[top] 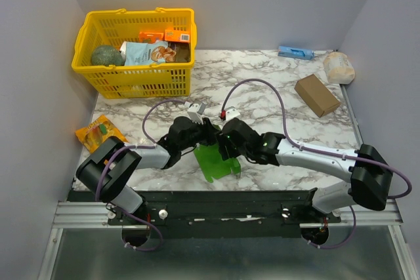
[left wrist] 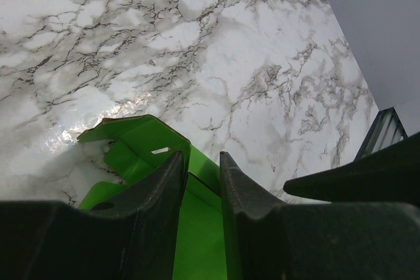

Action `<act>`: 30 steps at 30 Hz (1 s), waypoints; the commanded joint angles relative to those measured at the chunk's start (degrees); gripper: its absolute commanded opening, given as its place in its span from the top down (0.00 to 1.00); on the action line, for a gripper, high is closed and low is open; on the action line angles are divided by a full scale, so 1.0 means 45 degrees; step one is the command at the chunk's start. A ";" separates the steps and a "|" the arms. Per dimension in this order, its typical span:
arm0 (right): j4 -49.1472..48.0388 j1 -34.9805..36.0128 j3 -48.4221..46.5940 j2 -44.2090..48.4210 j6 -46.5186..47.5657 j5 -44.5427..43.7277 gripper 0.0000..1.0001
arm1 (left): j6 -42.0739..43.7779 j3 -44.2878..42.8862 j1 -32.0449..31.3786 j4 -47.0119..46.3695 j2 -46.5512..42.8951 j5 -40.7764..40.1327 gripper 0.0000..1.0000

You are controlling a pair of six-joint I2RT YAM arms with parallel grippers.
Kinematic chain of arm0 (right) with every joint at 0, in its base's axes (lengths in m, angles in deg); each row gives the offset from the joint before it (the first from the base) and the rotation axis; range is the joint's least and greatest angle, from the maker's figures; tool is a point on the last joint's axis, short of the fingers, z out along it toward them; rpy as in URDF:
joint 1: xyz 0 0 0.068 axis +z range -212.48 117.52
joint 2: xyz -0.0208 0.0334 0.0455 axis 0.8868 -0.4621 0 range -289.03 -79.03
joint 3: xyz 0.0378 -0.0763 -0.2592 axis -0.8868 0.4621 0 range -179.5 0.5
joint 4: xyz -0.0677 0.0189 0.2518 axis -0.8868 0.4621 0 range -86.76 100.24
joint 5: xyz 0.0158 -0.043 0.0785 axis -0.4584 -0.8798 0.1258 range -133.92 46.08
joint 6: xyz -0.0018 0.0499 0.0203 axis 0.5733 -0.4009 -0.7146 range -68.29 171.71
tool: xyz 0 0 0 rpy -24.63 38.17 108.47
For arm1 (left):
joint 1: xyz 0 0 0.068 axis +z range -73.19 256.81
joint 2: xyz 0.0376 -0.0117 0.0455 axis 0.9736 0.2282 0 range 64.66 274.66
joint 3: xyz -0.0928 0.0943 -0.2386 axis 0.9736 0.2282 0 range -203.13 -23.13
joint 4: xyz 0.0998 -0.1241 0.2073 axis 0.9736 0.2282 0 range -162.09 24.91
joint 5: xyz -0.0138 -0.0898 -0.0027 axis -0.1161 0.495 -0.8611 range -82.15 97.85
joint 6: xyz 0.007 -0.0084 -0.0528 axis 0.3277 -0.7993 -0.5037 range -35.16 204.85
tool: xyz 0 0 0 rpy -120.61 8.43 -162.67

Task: Fold the paper box

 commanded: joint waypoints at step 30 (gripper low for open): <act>-0.1034 -0.2627 0.1189 -0.0279 -0.0699 0.4867 0.41 | 0.0767 0.1151 -0.0096 -0.1606 0.0648 0.0658 0.64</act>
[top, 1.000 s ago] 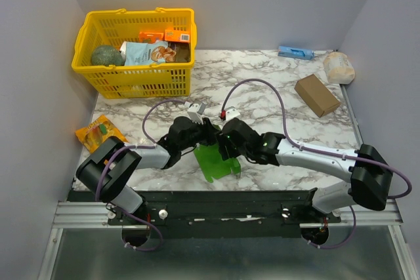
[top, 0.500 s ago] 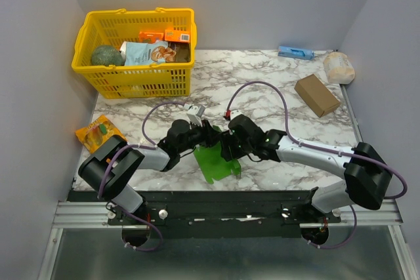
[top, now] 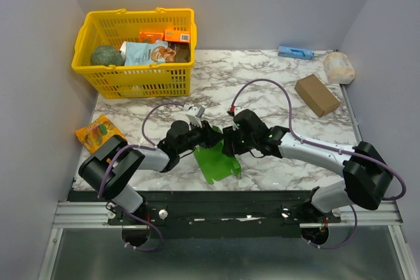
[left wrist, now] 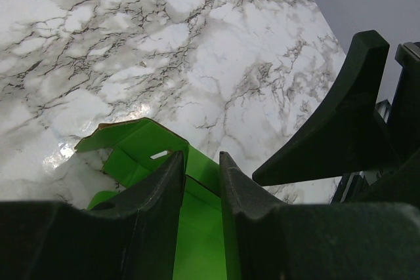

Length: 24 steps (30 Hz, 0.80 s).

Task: Fold the paper box

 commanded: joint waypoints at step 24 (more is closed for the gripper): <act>-0.0438 -0.0160 0.0701 -0.0670 0.0777 -0.0055 0.63 | 0.0690 0.0272 -0.0096 0.1039 -0.0961 0.0363 0.38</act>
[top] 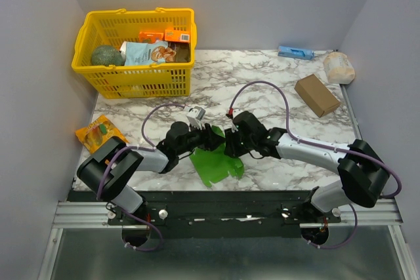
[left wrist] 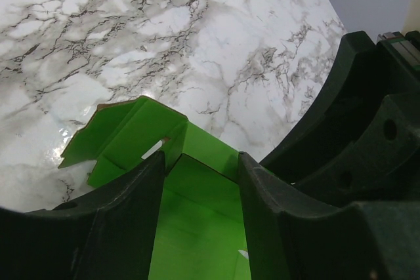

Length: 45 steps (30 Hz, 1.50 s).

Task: Fold the paper box

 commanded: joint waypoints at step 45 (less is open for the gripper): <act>0.0633 -0.0048 0.0034 0.0407 0.4276 0.0464 0.66 | 0.3265 -0.3233 0.3038 0.4095 0.1648 0.0620 0.13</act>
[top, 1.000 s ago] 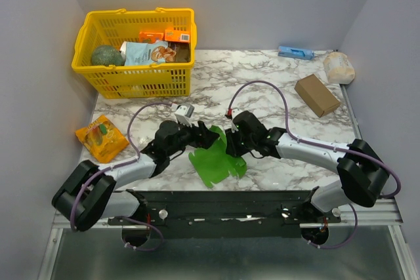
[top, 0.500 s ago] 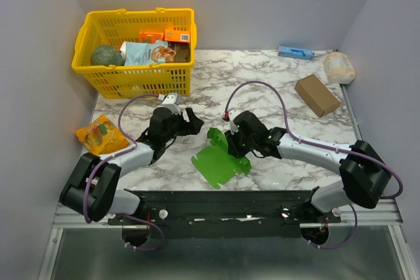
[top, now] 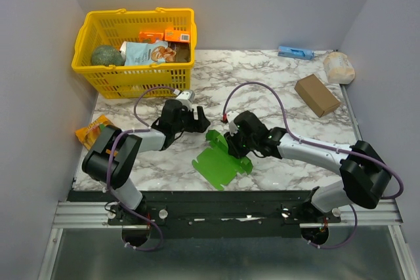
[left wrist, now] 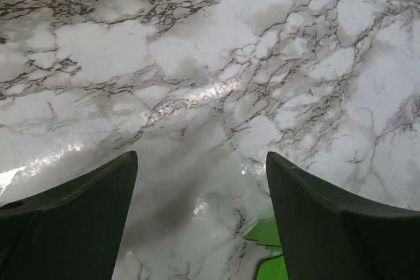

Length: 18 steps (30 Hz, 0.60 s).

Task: Fold the paper box

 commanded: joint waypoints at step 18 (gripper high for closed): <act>0.0342 -0.0004 -0.0230 -0.0168 -0.0576 -0.1229 0.66 | -0.0397 0.1638 -0.0666 -0.2770 0.0282 0.3601 0.32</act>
